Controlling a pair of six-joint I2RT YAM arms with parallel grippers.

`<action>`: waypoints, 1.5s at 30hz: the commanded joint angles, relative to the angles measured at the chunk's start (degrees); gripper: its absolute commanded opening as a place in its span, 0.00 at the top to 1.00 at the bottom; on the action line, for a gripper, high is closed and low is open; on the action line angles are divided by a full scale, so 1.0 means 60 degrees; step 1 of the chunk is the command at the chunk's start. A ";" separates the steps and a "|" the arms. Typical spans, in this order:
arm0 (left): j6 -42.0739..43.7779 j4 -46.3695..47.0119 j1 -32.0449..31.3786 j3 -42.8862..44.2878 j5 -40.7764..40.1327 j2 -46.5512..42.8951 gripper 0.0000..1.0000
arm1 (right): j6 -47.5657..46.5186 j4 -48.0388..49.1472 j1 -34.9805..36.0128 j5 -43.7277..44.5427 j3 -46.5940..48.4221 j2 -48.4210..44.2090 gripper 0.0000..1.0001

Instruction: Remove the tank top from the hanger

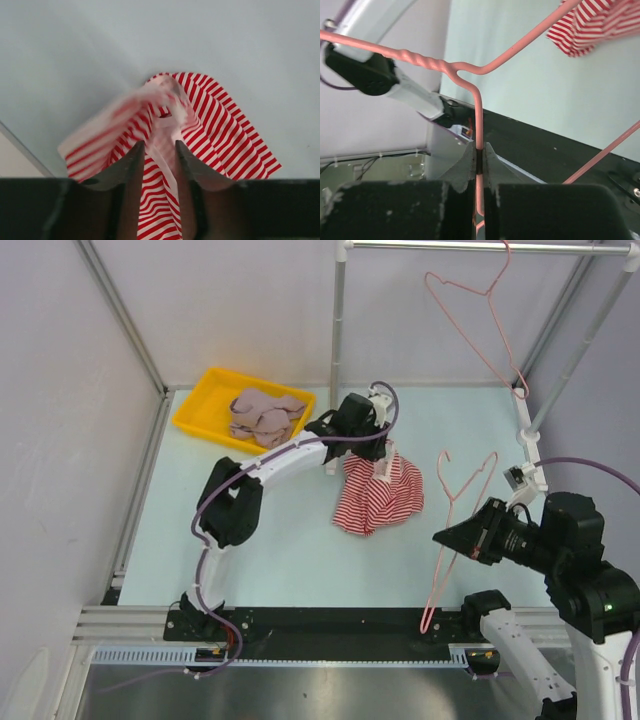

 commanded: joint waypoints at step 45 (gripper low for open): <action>0.0649 -0.0727 -0.1277 -0.2642 -0.2156 -0.1182 1.00 | -0.0203 0.0902 0.0027 0.0353 -0.1636 -0.0291 1.00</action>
